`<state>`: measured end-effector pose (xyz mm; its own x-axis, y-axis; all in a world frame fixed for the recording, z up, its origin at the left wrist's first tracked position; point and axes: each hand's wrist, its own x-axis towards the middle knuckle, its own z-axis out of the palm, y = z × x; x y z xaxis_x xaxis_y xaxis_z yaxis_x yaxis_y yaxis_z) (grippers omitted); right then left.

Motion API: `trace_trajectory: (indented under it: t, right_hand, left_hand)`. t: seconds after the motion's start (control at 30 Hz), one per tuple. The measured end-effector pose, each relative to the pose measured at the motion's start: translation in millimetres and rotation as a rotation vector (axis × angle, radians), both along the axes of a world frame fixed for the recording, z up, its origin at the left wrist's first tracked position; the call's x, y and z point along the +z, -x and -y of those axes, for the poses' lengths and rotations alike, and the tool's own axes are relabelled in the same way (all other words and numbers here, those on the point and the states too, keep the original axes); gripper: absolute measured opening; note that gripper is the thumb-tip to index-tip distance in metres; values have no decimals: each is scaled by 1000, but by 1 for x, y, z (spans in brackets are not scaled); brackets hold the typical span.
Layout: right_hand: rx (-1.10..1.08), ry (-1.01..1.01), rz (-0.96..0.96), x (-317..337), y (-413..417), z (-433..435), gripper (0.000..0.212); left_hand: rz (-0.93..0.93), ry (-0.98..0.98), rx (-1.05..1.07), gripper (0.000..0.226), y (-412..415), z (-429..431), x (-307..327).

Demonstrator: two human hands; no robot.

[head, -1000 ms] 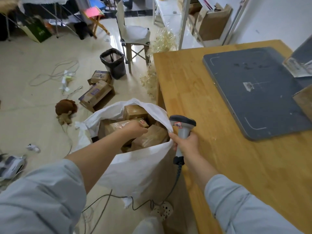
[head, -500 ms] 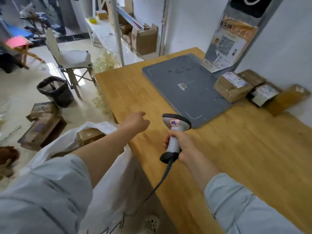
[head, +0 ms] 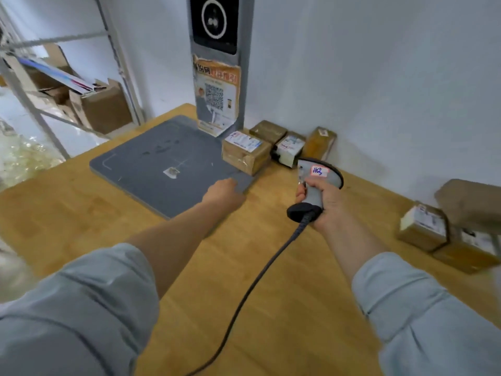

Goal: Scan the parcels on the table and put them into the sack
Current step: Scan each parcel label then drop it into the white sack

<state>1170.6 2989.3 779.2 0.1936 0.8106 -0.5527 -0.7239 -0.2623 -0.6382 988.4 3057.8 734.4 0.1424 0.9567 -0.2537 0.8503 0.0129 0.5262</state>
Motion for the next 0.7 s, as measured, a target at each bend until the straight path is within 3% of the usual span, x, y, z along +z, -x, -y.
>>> trace_trajectory:
  t: [0.13, 0.27, 0.47, 0.7]
  right_hand:
    - [-88, -28, -51, 6, -40, -44, 7]
    - [-35, 20, -9, -8, -59, -91, 8]
    - [135, 96, 137, -54, -69, -149, 13]
    - [125, 122, 143, -95, -84, -180, 8]
  left_hand:
    - [-29, 14, -25, 47, -42, -46, 1]
    - [-101, -24, -38, 49, -70, -106, -15]
    - [-505, -130, -262, 87, -97, -195, -41]
    - [-847, -216, -618, 98, -123, -252, -58]
